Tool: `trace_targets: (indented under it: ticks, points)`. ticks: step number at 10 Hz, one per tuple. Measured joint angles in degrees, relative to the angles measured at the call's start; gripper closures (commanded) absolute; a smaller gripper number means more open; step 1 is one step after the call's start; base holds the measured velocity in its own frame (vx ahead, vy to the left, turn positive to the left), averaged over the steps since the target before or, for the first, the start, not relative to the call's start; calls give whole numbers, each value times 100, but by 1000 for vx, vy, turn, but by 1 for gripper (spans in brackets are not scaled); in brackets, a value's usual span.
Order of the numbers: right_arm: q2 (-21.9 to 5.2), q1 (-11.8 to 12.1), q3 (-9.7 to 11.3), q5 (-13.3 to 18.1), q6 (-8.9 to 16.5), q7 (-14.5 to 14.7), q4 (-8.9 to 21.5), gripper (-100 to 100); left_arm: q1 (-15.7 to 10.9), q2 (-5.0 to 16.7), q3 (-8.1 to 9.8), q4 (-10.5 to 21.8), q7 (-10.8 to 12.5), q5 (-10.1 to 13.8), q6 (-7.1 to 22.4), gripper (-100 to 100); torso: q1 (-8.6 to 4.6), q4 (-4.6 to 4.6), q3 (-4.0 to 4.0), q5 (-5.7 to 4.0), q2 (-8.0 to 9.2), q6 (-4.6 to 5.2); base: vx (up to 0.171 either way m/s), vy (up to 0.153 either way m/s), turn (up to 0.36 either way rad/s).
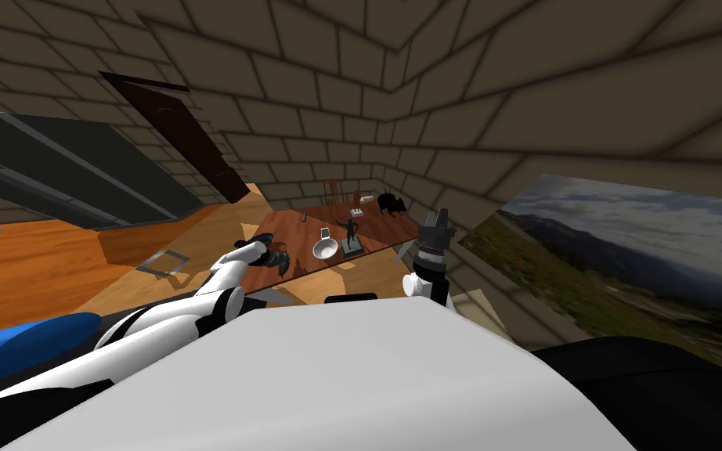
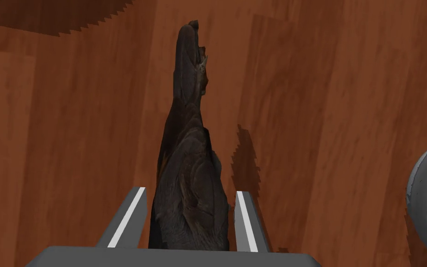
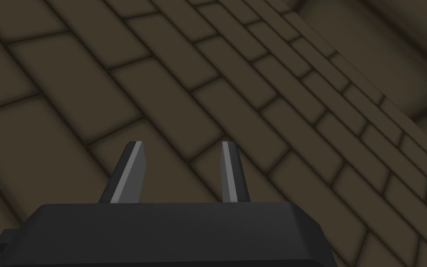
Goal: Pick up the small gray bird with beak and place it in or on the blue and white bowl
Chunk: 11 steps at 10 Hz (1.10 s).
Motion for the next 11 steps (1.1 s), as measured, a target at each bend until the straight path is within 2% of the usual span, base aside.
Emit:
trace_targets:
  ticks: [1, 3, 4, 7, 8, 9, 10, 11]
  points:
    - [0, -1, 0, 0, 0, 0, 0, 0, 60, 92, 98, 88, 4, 76, 6, 100, 1, 0, 0, -1, 1, 2, -102, 133, -351]
    - [-1, -2, 0, 0, 0, 0, 0, 0, 280, 359, 413, 333, -9, 313, 29, 100, 14, 5, 10, 0, 16, 4, -106, 125, -319]
    - [0, 0, 0, 0, 0, 0, 0, 0, 491, 383, 498, 124, 61, 356, 125, 100, 8, 2, 6, -1, 8, -3, -73, 118, -288]
    - [0, 1, 0, 0, 0, 0, 0, 0, 920, 606, 848, 196, 139, 562, 246, 100, 0, -1, -4, -2, -8, 1, -74, 95, -294]
    - [0, 0, 0, 0, 0, 0, 0, 0, 931, 752, 961, 472, 77, 642, 222, 100, -9, 2, -6, -9, -14, 11, -55, 59, -169]
    - [0, 1, -1, 0, 0, 0, 0, 0, 1112, 761, 1042, 298, 115, 684, 284, 100, -17, -1, -8, -10, -17, 3, -53, 78, -334]
    - [0, 0, 0, 0, 0, 0, 0, 0, 1312, 817, 1181, 321, 100, 774, 301, 100, -10, -1, -9, -9, -18, 10, -83, 119, -397]
    - [-1, 0, 0, 0, 0, 0, 0, 0, 1364, 916, 1322, 667, 14, 857, 197, 100, 5, -1, -7, -7, -13, 8, -74, 80, -192]
